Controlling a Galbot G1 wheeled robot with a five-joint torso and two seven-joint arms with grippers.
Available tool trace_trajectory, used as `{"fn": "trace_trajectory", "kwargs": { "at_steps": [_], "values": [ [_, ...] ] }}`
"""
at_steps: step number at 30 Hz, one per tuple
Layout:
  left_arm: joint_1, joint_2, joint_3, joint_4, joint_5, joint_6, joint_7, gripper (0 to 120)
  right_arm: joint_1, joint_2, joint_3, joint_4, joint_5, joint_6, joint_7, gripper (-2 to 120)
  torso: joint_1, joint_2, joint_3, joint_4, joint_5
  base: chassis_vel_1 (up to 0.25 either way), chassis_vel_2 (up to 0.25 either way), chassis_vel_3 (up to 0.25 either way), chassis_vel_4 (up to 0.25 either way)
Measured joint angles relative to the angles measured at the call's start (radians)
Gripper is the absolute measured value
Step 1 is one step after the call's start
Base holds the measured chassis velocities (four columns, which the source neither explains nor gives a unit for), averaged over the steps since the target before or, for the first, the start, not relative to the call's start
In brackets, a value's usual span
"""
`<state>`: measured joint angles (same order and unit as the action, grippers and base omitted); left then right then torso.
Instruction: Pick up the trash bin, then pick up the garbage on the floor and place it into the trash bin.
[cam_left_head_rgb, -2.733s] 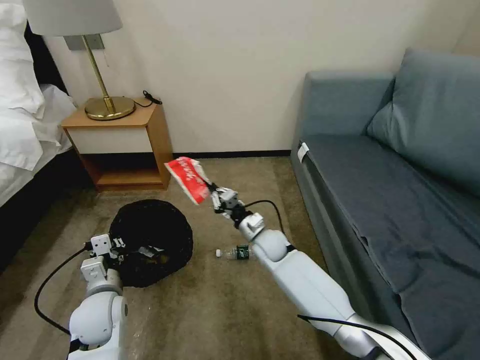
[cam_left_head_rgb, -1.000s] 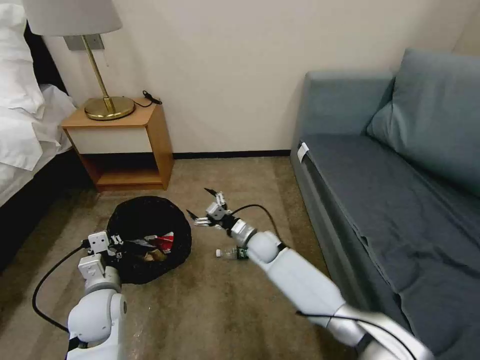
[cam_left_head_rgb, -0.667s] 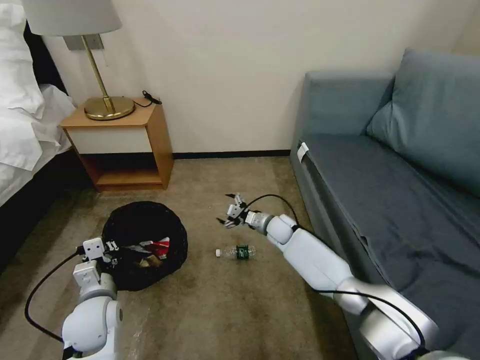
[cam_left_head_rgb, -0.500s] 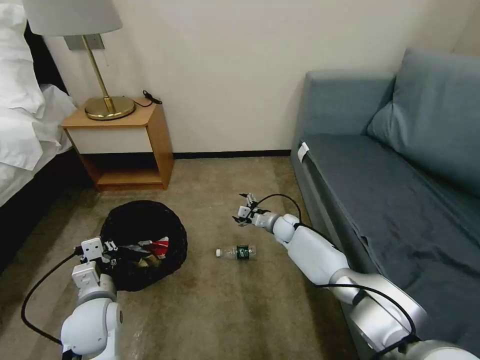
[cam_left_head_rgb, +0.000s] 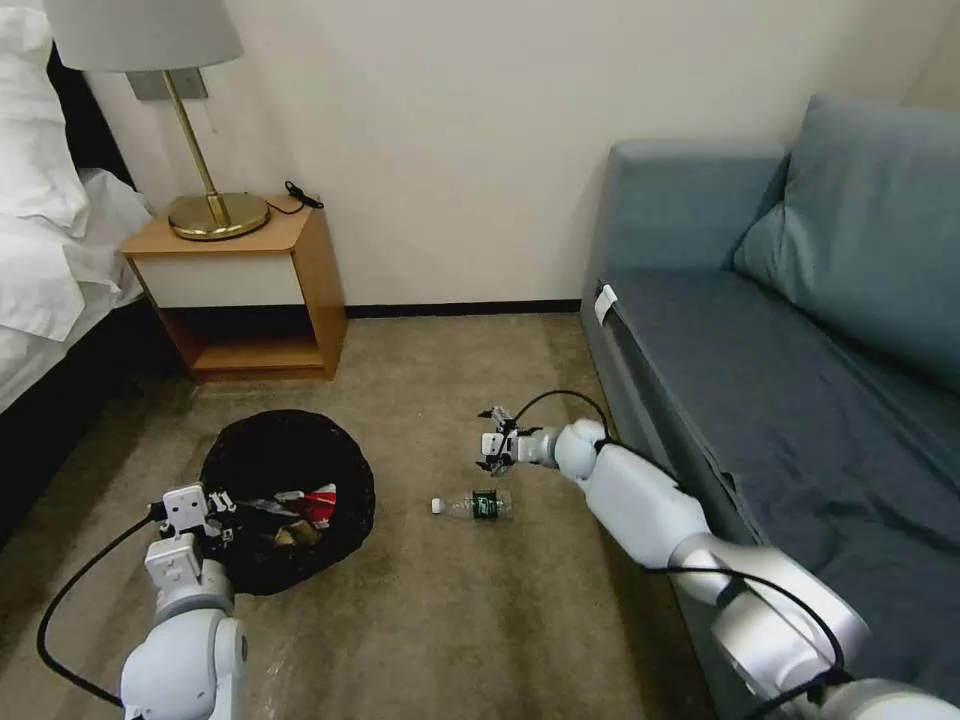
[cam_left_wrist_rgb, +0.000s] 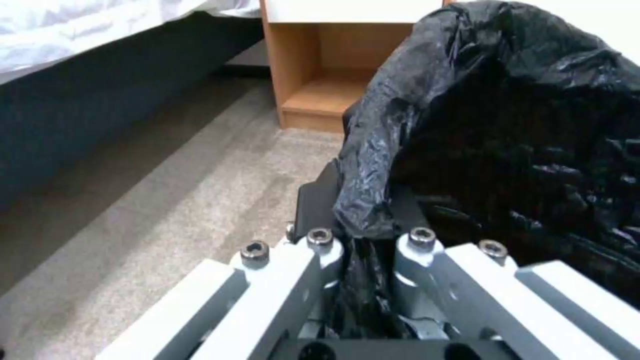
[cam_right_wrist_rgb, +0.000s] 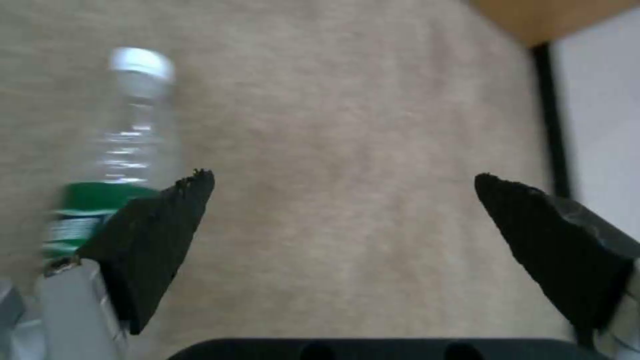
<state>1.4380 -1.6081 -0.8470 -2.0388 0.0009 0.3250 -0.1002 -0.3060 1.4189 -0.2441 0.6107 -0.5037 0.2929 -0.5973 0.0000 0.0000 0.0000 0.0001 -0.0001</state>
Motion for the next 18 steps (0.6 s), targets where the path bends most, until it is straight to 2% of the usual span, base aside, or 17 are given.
{"fn": "trace_trajectory", "kwargs": {
  "at_steps": [2,5,10,13,18],
  "values": [
    [0.010,-0.001,-0.003,0.000,-0.002,-0.005,0.000,4,0.008,0.010,0.007,-0.030,-0.005,0.002,-0.076,100,0.000,0.000,0.000,0.0001,0.0000,0.000,0.000,0.000,0.000],
    [0.012,-0.001,-0.005,0.001,-0.003,-0.011,-0.001,4,0.008,0.014,0.009,-0.053,-0.016,0.006,-0.105,100,0.000,0.000,0.000,-0.0001,0.0000,0.000,0.000,0.000,0.000],
    [0.017,-0.001,-0.004,0.001,-0.003,-0.018,-0.001,4,0.006,0.028,0.013,-0.088,-0.050,0.012,-0.100,100,0.000,0.000,0.000,-0.0002,0.0000,0.000,0.000,0.000,0.000],
    [0.034,-0.001,0.002,-0.004,0.006,-0.034,-0.003,4,0.011,0.064,0.023,-0.156,-0.114,0.018,-0.064,100,0.000,0.000,0.000,0.0000,0.0001,0.000,0.000,0.000,0.000],
    [0.053,-0.001,-0.001,-0.009,0.007,-0.049,-0.009,4,0.017,0.085,0.028,-0.213,-0.122,0.023,-0.047,100,0.000,0.000,0.000,-0.0001,0.0000,0.000,0.000,0.000,0.000]
  ]
}}
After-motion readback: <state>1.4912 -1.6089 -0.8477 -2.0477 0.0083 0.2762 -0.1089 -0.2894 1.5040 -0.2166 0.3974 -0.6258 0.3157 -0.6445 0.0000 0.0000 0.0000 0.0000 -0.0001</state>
